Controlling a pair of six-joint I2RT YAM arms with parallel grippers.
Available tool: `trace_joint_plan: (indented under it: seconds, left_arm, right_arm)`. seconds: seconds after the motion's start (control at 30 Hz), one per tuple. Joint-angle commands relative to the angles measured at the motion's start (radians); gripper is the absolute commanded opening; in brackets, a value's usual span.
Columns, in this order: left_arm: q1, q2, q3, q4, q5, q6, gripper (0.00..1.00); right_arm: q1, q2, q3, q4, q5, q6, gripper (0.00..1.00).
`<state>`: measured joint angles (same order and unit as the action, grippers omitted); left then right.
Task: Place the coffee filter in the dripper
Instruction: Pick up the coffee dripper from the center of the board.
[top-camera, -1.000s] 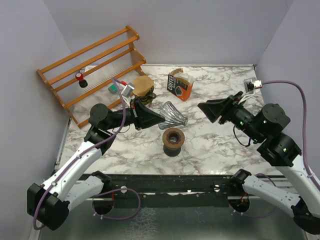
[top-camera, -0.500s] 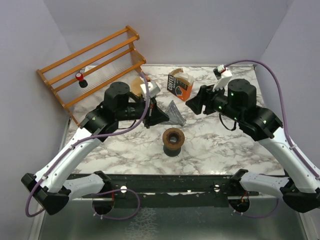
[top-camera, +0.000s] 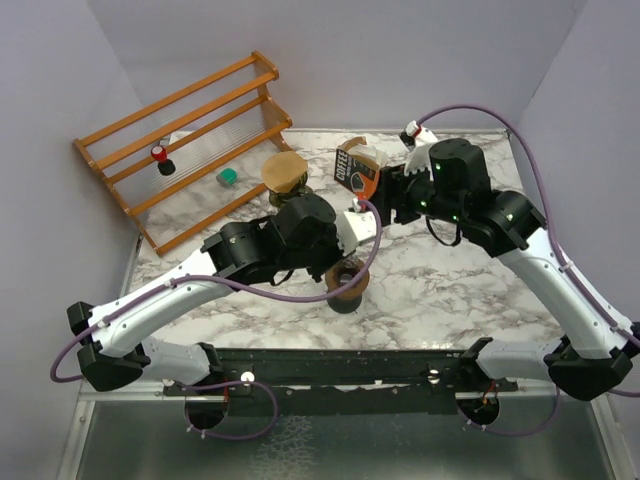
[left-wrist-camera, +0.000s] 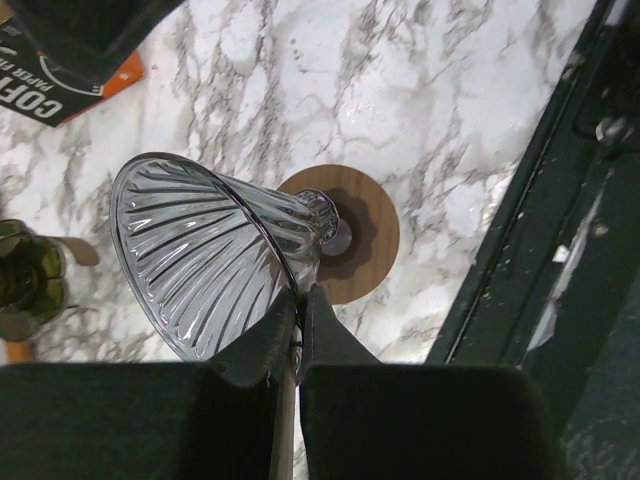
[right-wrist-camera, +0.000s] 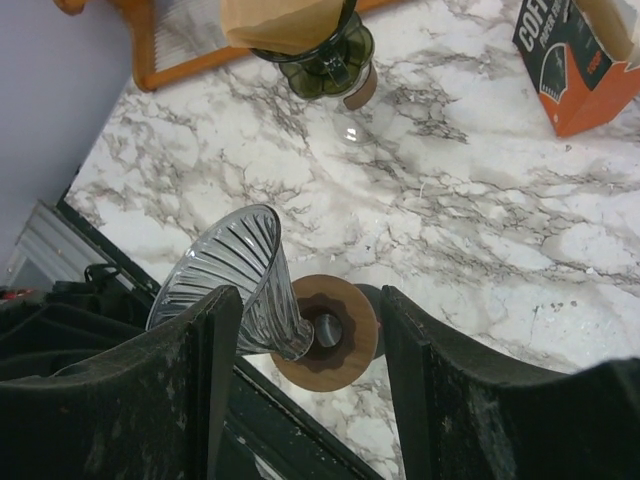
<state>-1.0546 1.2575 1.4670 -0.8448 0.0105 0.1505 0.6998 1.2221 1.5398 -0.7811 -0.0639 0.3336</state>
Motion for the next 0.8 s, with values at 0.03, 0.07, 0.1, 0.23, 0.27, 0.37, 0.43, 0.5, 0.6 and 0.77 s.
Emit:
trace_joint_plan:
  seconds: [0.03, 0.07, 0.1, 0.23, 0.27, 0.37, 0.43, 0.5, 0.6, 0.77]
  left_arm:
    - [-0.075, 0.027, 0.078, -0.079, -0.250, 0.145, 0.00]
    - [-0.087, 0.037, 0.085, -0.088, -0.272, 0.167, 0.00]
    - [-0.099, 0.045, 0.087, -0.098, -0.295, 0.187, 0.00]
    - [-0.138, 0.064, 0.080, -0.116, -0.359, 0.273, 0.00]
    - [-0.146, 0.065, 0.075, -0.117, -0.364, 0.292, 0.00]
    - [-0.167, 0.064, 0.056, -0.120, -0.403, 0.349, 0.00]
    - [-0.181, 0.062, 0.039, -0.120, -0.418, 0.393, 0.00]
    - [-0.195, 0.058, 0.025, -0.120, -0.421, 0.433, 0.00]
    - [-0.206, 0.052, 0.004, -0.120, -0.421, 0.496, 0.00]
    - [-0.213, 0.050, -0.020, -0.119, -0.429, 0.542, 0.00]
  right_arm:
    - [-0.003, 0.069, 0.064, -0.082, -0.086, -0.025, 0.62]
    - [-0.003, 0.079, 0.074, -0.084, -0.099, -0.026, 0.62]
    - [-0.003, 0.093, 0.083, -0.085, -0.106, -0.027, 0.62]
    - [-0.003, 0.136, 0.115, -0.099, -0.135, -0.031, 0.61]
    - [-0.003, 0.150, 0.124, -0.105, -0.144, -0.033, 0.60]
    - [-0.003, 0.181, 0.141, -0.114, -0.157, -0.035, 0.59]
    - [-0.003, 0.199, 0.150, -0.115, -0.170, -0.036, 0.58]
    - [-0.003, 0.220, 0.156, -0.118, -0.187, -0.039, 0.56]
    - [-0.003, 0.251, 0.163, -0.131, -0.199, -0.048, 0.54]
    - [-0.003, 0.270, 0.155, -0.128, -0.227, -0.055, 0.48]
